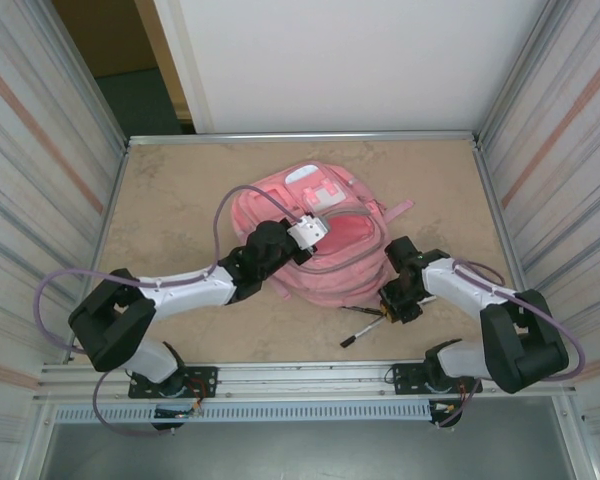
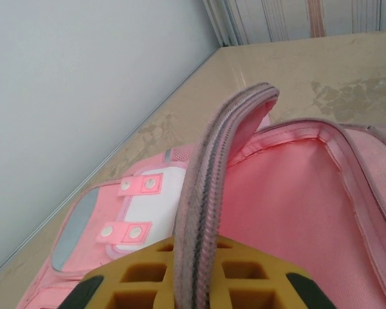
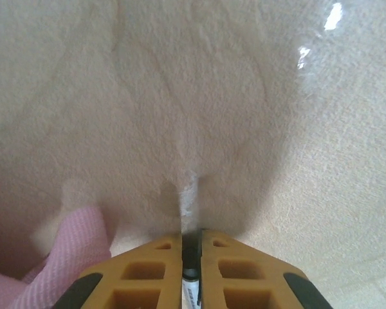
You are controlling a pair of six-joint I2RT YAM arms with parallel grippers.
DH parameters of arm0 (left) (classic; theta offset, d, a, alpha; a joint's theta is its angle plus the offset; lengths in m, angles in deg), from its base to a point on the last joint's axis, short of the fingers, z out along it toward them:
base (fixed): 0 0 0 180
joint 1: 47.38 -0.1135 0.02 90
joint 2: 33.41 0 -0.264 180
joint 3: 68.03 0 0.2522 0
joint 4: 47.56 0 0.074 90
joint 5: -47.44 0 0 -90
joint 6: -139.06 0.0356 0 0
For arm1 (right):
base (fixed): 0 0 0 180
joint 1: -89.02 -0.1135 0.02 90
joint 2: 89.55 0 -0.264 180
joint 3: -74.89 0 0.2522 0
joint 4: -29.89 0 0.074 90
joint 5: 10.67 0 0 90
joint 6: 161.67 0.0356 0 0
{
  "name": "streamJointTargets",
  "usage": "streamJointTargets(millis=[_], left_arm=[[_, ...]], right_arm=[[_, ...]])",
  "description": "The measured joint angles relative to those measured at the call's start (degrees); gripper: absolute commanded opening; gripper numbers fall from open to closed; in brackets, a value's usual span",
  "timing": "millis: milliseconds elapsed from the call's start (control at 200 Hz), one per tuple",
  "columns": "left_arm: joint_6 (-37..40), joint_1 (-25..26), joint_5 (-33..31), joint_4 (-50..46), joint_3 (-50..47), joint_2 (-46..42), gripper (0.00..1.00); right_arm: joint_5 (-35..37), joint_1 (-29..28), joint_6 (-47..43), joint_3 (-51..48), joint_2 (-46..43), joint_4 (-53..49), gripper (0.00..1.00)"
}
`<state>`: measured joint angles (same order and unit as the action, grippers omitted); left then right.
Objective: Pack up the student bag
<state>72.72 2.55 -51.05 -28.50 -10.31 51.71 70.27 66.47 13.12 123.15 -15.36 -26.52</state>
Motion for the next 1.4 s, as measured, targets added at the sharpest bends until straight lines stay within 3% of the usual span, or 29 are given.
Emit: streamJointTargets(millis=[416, 596, 797, 1112, 1268, 1398], left_arm=[[-6.9, -4.8, 0.6, -2.6, -0.6, -1.1, 0.00], [-9.8, -5.3, 2.1, -2.8, -0.7, -1.0, 0.00], [-13.0, -5.3, 6.3, -3.5, -1.0, -0.9, 0.00], [-16.9, -6.9, 11.4, -6.0, -0.8, -0.9, 0.00], [-18.6, -8.4, 13.0, -5.8, -0.8, -0.3, 0.00], [-20.0, -8.8, 13.5, -5.6, -0.8, 0.7, 0.00]], right_arm=[[4.4, -3.6, -1.6, -1.1, -13.7, -7.0, 0.00], [4.1, -5.8, -2.4, 7.8, -19.3, -10.5, 0.00], [-0.4, -6.1, -2.8, 17.8, -13.8, -5.5, 0.00], [-9.2, -2.2, -0.6, 25.2, -1.8, 7.3, 0.00], [-4.7, -5.4, -4.1, 27.1, -0.8, 7.6, 0.26], [-1.1, -12.3, -16.6, 25.8, -0.4, 9.4, 0.34]])
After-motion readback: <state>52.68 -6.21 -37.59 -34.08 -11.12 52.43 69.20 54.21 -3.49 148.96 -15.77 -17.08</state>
